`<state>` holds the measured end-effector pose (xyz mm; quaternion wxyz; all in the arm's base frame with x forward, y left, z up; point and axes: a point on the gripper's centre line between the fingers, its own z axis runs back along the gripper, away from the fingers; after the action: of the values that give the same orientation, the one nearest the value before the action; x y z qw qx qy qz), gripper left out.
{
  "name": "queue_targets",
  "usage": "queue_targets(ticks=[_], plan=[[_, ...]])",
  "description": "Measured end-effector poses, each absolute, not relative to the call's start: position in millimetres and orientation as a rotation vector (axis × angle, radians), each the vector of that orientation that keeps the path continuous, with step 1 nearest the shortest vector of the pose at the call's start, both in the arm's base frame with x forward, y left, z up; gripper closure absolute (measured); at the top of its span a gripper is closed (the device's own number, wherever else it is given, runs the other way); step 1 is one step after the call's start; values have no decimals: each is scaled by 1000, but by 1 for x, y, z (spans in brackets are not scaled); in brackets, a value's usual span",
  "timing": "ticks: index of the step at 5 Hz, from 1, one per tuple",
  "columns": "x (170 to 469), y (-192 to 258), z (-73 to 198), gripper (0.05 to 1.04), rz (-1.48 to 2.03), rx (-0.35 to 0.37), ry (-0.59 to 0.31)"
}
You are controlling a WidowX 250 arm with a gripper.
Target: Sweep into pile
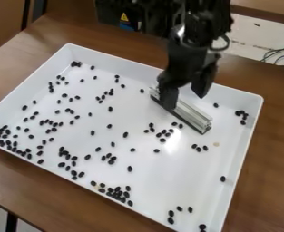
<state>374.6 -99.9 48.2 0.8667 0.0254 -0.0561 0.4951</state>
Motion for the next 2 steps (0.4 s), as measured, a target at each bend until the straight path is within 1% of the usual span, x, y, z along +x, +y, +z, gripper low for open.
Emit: queue_targets(ticks=[1,2], plan=[[379,-98,35,84,1048,50,-80],[390,-92,18,84,1076,37,-65]])
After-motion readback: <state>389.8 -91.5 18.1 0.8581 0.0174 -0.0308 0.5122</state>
